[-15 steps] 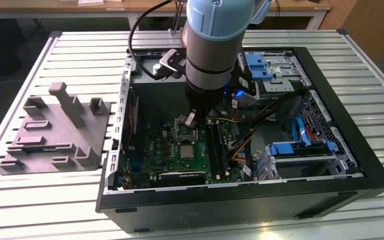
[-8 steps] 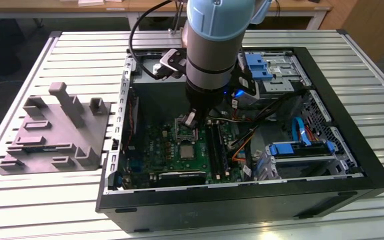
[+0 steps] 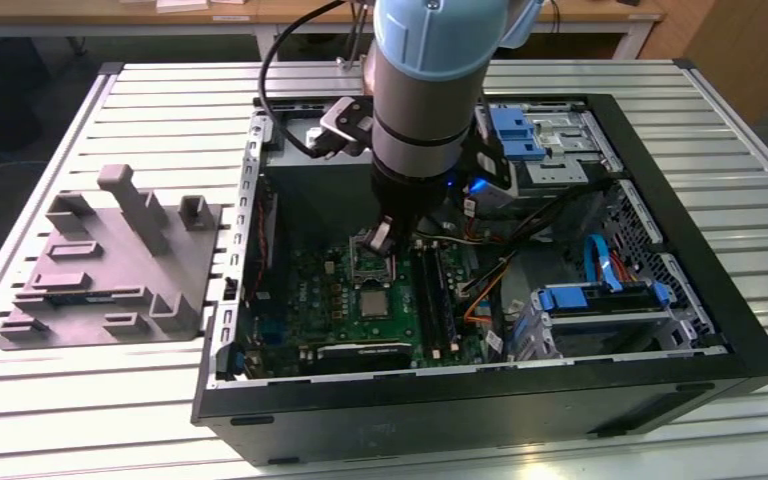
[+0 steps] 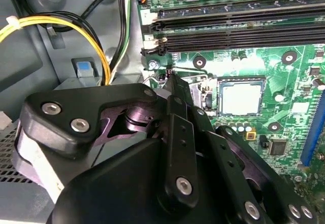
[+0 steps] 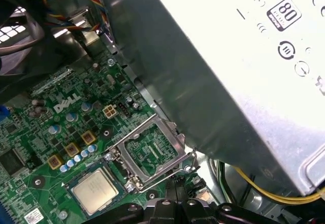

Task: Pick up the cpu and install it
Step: 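Close the cpu cover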

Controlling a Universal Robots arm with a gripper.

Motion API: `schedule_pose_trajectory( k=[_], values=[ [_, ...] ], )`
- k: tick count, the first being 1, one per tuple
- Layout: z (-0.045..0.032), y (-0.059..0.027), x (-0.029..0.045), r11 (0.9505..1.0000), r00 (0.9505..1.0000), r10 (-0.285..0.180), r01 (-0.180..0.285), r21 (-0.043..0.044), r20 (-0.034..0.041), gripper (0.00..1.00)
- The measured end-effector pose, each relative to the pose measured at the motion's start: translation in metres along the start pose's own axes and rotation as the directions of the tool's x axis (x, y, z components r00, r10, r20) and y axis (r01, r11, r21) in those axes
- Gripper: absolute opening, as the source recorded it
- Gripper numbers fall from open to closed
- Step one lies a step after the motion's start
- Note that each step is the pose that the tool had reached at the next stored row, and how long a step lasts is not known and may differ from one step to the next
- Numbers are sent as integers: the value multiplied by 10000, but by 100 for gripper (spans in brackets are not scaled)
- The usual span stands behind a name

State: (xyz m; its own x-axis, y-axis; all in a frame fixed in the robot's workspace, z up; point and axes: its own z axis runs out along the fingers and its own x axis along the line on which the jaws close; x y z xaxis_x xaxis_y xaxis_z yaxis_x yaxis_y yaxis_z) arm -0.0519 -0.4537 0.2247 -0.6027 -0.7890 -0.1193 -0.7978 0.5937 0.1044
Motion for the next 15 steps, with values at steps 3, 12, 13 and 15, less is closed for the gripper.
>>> schedule_pose_trajectory(
  k=[3,12,13,15],
  values=[
    [16,6,-18,10000,10000,-1,1,-12,18,11],
    [35,2,-43,10000,10000,0,0,-52,70,11],
    [35,2,-43,10000,10000,-1,1,-52,69,11],
    [38,-2,-44,10000,10000,-2,3,-65,86,11]
  ],
)
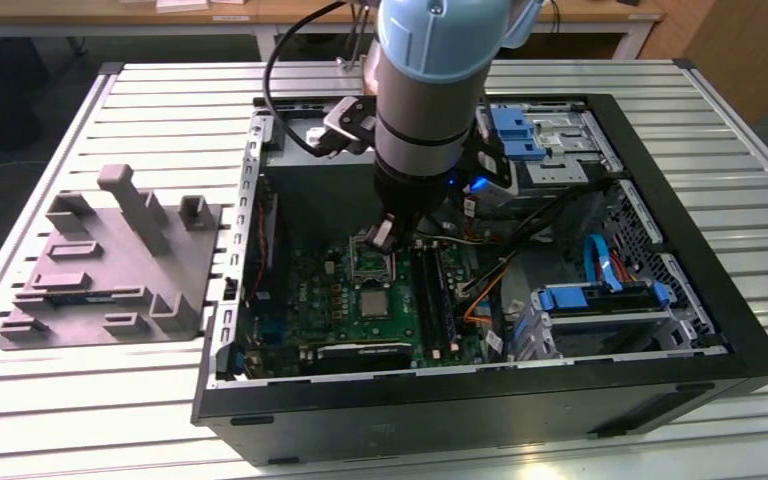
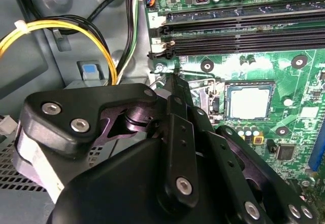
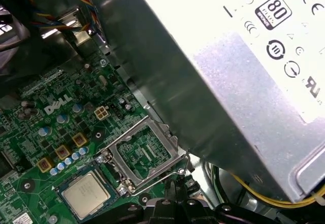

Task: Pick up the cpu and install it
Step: 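Close the cpu cover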

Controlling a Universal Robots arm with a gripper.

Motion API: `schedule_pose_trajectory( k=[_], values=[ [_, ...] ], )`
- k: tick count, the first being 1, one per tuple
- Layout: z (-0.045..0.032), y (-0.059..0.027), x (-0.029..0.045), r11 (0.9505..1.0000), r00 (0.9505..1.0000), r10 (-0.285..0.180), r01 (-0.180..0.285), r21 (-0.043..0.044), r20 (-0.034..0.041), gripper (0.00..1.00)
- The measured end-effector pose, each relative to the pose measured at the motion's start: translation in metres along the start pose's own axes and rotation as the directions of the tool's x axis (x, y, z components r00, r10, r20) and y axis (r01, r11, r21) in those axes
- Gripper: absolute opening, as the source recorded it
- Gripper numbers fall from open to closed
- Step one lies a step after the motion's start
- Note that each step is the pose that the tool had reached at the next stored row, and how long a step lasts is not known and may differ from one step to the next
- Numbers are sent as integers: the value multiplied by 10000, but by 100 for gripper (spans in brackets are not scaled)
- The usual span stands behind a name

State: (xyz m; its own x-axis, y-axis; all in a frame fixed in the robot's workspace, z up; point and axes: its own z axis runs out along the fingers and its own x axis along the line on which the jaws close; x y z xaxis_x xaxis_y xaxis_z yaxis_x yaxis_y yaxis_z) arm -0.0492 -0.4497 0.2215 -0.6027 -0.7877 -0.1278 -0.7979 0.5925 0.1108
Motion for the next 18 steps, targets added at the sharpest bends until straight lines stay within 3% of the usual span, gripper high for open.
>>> schedule_pose_trajectory(
  k=[5,13,18],
  values=[
    [22,-17,-8,9999,9998,0,4,-162,216,11],
    [69,-46,-40,9998,9997,2,3,-196,261,11],
    [93,-40,-59,9996,9993,3,7,-279,371,11]
  ],
)
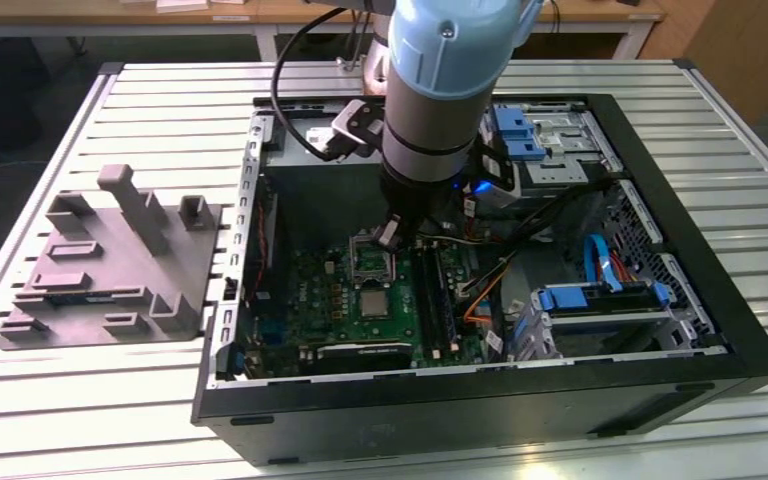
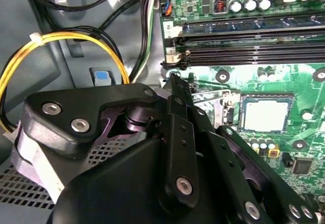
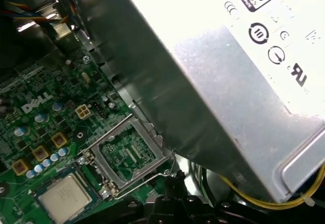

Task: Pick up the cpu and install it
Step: 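Close the cpu cover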

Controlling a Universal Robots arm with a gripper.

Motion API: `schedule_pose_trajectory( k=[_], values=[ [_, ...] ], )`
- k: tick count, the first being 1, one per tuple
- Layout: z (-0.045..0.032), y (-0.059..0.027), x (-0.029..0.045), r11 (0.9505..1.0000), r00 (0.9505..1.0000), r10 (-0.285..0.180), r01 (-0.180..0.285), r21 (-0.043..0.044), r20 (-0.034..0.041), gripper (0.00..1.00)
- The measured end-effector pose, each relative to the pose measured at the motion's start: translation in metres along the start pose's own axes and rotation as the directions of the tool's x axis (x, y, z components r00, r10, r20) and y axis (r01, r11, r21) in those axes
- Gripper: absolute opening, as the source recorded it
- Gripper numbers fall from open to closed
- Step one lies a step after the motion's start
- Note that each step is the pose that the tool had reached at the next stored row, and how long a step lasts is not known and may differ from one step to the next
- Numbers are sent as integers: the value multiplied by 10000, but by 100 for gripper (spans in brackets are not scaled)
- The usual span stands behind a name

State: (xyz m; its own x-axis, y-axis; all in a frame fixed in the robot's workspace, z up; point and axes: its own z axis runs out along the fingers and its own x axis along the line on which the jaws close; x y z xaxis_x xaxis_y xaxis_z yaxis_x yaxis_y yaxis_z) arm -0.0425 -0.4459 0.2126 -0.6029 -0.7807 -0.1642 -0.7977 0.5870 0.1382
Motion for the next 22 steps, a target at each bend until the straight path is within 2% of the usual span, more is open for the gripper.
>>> schedule_pose_trajectory(
  k=[3,10,15,22],
  values=[
    [17,3,-10,10000,10000,-1,1,-23,30,11],
    [23,4,-10,10000,10000,0,0,-29,38,11],
    [46,2,-11,9999,9998,-1,4,-151,201,11],
    [66,5,-20,9998,9997,-2,6,-175,231,11]
  ],
)
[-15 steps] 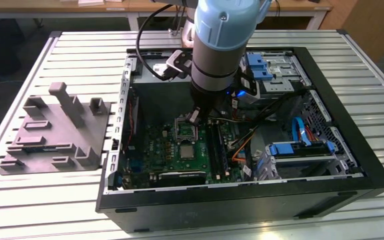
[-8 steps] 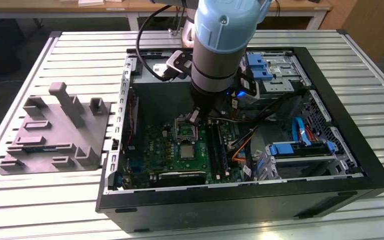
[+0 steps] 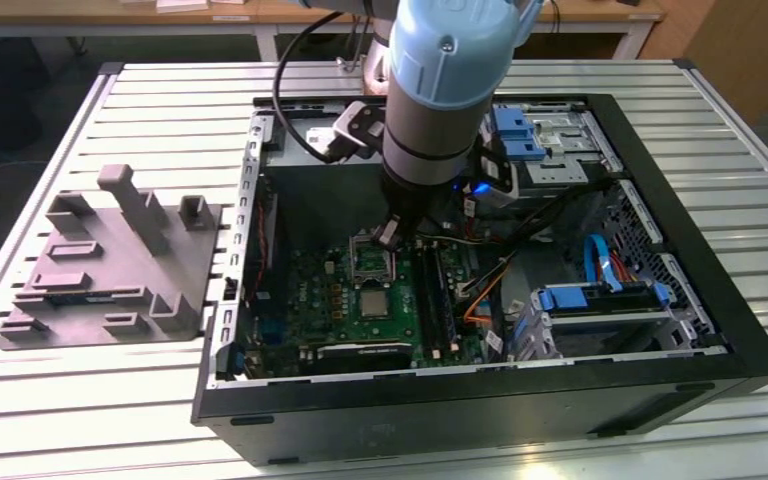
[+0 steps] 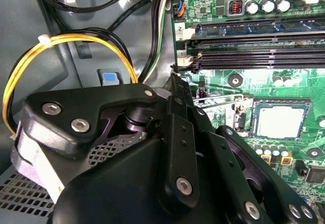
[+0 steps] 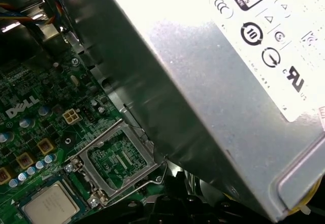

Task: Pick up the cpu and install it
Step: 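Close the cpu cover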

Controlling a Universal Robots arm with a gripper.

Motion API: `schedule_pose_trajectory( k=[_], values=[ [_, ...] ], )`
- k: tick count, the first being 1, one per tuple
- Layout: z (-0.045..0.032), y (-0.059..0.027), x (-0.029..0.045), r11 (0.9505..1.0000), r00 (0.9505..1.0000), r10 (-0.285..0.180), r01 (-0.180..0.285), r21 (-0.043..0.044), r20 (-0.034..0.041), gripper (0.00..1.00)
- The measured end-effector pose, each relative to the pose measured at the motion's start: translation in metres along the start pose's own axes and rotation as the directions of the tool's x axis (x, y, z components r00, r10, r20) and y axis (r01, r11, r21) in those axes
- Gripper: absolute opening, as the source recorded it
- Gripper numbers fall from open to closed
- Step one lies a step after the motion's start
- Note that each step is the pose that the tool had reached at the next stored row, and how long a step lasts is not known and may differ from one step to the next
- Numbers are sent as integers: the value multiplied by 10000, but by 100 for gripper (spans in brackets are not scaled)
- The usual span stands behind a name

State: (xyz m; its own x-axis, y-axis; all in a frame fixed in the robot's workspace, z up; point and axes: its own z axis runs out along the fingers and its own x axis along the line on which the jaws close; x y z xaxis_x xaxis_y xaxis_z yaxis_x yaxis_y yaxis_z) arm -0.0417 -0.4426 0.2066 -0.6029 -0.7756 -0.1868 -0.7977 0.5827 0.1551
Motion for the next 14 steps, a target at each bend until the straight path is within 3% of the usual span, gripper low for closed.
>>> schedule_pose_trajectory(
  k=[14],
  values=[
    [36,7,-10,10000,10000,1,-1,-19,27,11]
  ],
)
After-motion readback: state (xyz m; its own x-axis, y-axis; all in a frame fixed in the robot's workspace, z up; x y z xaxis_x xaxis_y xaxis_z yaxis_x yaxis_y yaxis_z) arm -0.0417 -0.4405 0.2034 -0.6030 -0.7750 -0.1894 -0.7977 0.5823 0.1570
